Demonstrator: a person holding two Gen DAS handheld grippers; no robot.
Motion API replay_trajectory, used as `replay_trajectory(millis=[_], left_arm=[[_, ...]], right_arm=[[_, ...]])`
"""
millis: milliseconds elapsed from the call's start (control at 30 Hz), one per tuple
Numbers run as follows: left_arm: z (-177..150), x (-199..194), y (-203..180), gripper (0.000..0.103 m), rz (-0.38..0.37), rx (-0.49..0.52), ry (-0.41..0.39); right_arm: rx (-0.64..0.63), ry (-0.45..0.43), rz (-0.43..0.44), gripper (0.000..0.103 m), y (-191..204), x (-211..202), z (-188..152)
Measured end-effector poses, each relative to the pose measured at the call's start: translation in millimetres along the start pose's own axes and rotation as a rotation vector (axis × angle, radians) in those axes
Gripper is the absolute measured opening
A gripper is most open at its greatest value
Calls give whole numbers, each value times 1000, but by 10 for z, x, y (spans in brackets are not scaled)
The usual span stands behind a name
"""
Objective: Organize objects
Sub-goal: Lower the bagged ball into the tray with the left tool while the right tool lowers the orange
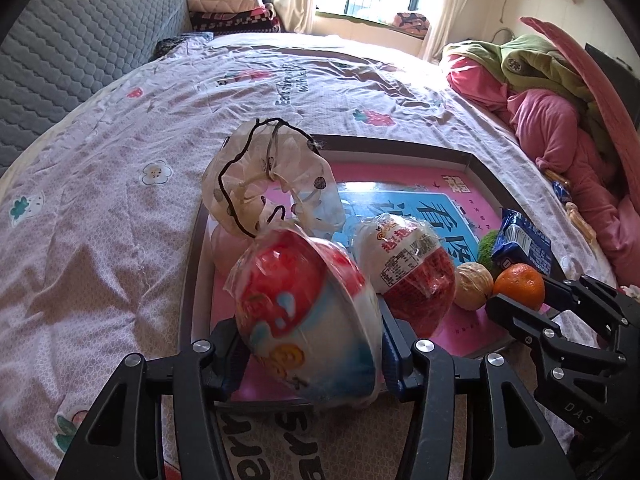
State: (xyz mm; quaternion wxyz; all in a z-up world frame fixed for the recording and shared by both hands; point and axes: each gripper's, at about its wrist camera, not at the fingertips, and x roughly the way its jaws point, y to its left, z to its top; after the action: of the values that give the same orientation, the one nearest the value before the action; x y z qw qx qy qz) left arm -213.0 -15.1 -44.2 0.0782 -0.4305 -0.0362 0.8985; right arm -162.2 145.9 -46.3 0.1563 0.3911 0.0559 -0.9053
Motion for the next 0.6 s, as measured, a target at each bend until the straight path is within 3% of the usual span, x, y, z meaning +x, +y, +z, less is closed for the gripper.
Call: replay_trajectory(millis=[600], left_arm=[[7, 105, 71, 55, -1, -22, 0]], right_arm=[[-27, -22, -23, 39, 3, 148, 40]])
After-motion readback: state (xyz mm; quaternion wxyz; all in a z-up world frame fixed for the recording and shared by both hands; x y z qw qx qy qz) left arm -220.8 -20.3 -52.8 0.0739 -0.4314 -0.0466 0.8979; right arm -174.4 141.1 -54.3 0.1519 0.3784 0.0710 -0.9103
